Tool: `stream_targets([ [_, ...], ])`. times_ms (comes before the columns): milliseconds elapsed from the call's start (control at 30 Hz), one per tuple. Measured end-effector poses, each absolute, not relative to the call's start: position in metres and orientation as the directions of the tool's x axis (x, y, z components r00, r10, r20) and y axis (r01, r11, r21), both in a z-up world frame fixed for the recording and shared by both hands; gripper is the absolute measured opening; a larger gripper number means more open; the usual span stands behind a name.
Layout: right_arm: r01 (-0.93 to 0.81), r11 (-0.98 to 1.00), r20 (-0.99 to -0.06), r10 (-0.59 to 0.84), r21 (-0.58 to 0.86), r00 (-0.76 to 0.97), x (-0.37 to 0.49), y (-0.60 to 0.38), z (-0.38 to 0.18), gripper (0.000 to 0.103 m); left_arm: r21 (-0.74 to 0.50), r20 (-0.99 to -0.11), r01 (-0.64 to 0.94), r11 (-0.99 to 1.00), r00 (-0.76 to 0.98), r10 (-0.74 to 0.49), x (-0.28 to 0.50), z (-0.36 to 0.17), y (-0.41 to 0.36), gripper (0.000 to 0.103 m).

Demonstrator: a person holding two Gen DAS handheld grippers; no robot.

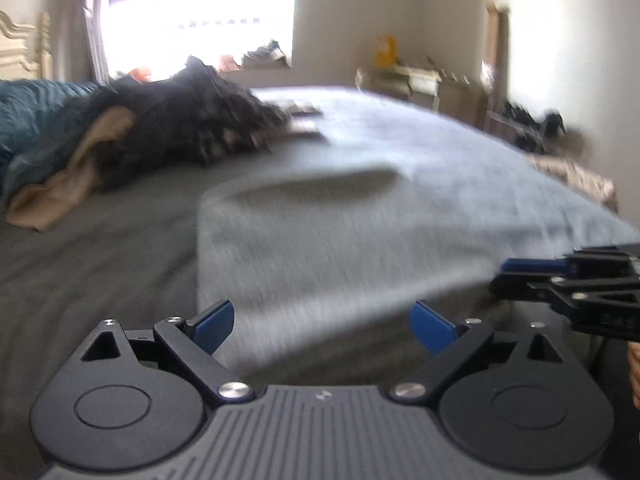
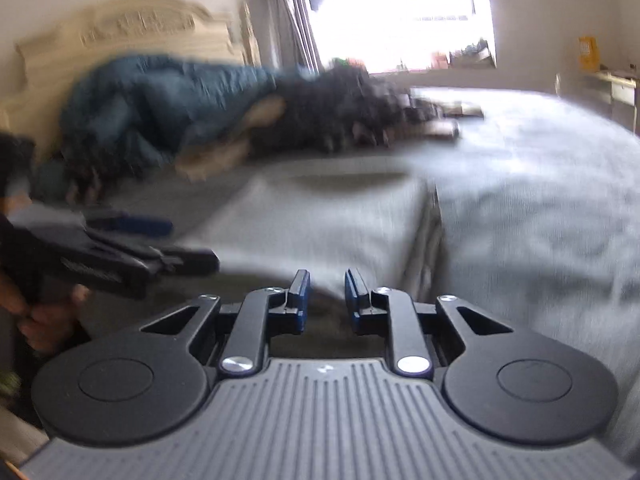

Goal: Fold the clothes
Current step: 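Roll and close the right tool on the hoodie side while the left tool grips its edge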

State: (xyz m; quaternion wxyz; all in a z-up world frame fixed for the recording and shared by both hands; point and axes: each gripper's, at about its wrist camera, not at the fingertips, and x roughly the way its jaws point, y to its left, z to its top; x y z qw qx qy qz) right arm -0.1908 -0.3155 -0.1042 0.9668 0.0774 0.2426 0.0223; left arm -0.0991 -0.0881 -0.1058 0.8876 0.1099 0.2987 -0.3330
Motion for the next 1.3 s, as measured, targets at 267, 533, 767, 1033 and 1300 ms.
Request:
stream_targets([
  [267,0.062,0.921,-0.368,0.091,0.385,0.925,-0.231,-0.347,-0.111,0.041,-0.101,-0.547,0.675,0.731,0.576,-0.607,-0.108,-0.084,-0.054,0.095],
  [533,0.066,0.584,-0.238,0.223,0.809,0.945,-0.225,-0.422,-0.142,0.08,-0.309,-0.576,0.475,0.824,0.596,-0.559,-0.044,-0.085,-0.034,0.096],
  [767,0.093,0.509,-0.271,0.286,0.856,0.919,-0.191,-0.427,-0.154,0.085,-0.437,-0.624,0.382,0.814,0.523,-0.58,-0.003,-0.116,-0.03,0.092],
  [1033,0.142,0.487,-0.348,0.364,0.862,0.864,-0.153,-0.432,-0.16,0.09,-0.475,-0.638,0.419,0.774,0.441,-0.631,0.011,-0.135,-0.028,0.087],
  [1300,0.222,0.481,-0.443,0.414,0.848,0.796,-0.124,-0.434,-0.152,0.09,-0.506,-0.601,0.514,0.693,0.366,-0.711,0.026,-0.145,-0.034,0.087],
])
